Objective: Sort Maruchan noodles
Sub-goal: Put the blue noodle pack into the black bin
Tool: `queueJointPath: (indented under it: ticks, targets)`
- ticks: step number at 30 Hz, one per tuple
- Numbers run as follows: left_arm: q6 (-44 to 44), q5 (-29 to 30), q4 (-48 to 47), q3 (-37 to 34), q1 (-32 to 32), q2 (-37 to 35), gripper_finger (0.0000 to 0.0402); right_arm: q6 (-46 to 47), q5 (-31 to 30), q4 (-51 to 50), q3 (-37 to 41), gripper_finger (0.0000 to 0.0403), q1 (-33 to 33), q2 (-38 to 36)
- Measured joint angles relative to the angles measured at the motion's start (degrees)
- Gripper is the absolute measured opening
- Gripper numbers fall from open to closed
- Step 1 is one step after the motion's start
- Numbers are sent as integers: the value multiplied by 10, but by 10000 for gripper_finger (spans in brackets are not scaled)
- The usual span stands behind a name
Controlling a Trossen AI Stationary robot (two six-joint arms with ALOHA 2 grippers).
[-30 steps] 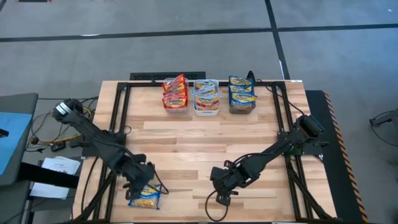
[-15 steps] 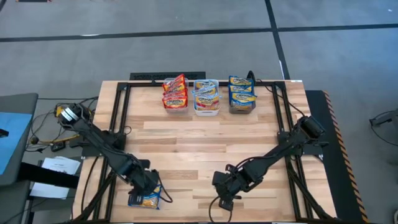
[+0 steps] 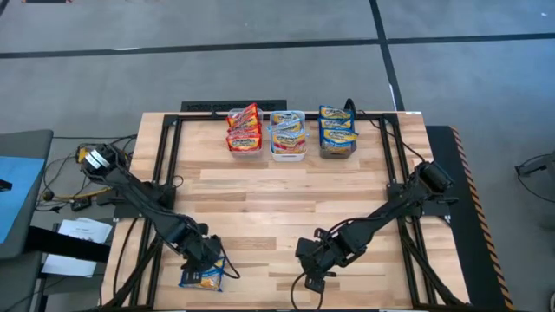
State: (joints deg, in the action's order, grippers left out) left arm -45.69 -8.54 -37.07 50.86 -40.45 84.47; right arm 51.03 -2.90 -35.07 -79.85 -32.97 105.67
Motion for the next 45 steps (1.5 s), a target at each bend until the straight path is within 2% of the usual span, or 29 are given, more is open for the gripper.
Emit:
queueJointPath:
  ticks: [19, 25, 32, 39, 45]
  targets:
    - [-31, -19, 141, -71, 0, 0, 173, 0, 0, 0, 0, 187, 0, 0]
    - [-28, -18, 146, -73, 0, 0, 166, 0, -1, 0, 0, 187, 4, 0]
    - [-35, -15, 158, -73, 0, 0, 111, 16, -3, 0, 0, 187, 13, 0]
    - [-19, 7, 210, -73, 0, 0, 14, 45, -7, -5, 0, 187, 26, 0]
    - [4, 49, 218, -73, 26, 0, 1, 34, -52, -50, 0, 187, 50, 0]
